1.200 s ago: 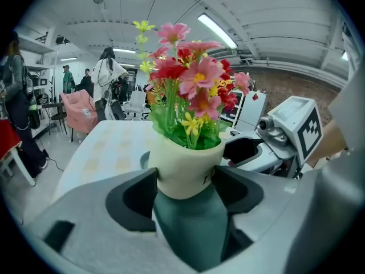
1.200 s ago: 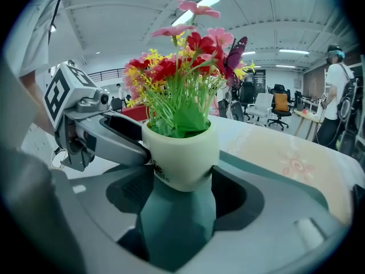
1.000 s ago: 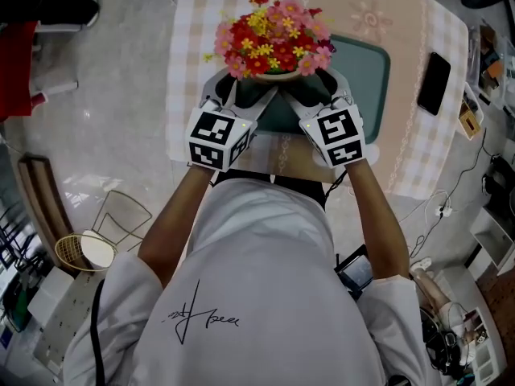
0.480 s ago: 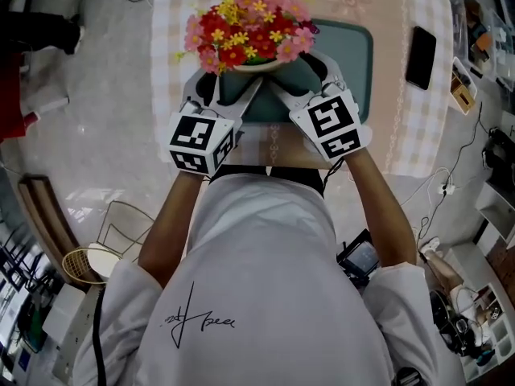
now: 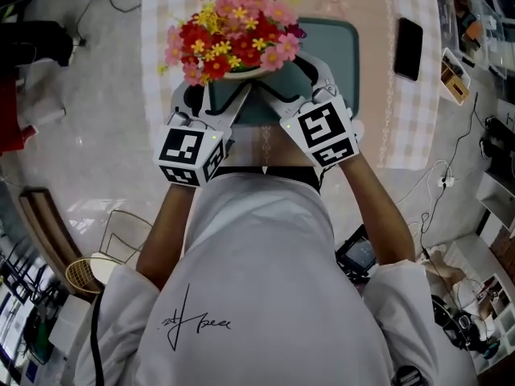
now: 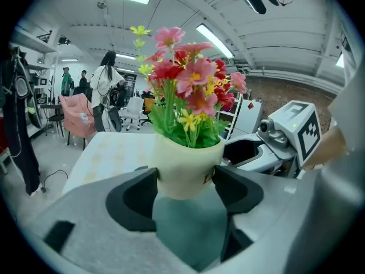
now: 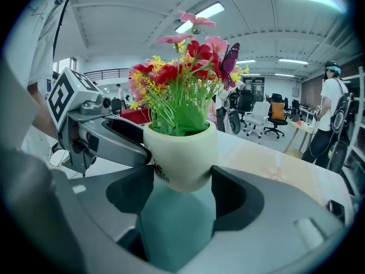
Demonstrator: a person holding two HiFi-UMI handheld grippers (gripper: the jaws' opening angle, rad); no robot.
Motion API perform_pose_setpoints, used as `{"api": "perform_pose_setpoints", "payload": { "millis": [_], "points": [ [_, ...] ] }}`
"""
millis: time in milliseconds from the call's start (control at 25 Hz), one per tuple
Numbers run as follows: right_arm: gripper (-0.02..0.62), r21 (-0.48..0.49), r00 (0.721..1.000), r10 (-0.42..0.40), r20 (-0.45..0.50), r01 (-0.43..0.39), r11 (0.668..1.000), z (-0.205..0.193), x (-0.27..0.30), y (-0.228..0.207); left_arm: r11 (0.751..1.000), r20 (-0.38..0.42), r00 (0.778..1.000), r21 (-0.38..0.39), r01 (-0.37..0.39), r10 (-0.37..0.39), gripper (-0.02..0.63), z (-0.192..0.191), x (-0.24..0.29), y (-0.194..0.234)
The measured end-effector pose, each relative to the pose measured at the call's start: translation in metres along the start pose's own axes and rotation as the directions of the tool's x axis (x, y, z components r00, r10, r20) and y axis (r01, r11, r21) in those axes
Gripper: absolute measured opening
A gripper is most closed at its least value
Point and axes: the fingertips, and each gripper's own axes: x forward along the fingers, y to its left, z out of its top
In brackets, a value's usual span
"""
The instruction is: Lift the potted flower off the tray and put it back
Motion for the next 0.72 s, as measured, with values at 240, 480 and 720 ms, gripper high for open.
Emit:
{"api": "perform_pose_setpoints", "payload": {
  "millis": [240,480,720],
  "points": [
    [0.320,-0.006,1.000,-0.015,0.014,0.015,1.000,0.008,-0.011,-0.001,1.000,0.005,1.000,0.002,0.014,-0.014,0.313,0.008,-0.003,-0.007],
    [0.319,-0.008,0.999,-0.031,0.032,0.031,0.999,0.016,-0.020,-0.004,1.000,0.004,1.000,0.025,0.017,-0.017,0.313,0.019,-0.006,-0.013],
    [0.319,-0.039,0.998,-0.051,0.045,0.052,0.998,0.025,-0.034,-0.003,0.999,0.003,1.000,0.029,0.027,-0.027,0.313,0.027,-0.012,-0.023]
  ]
}}
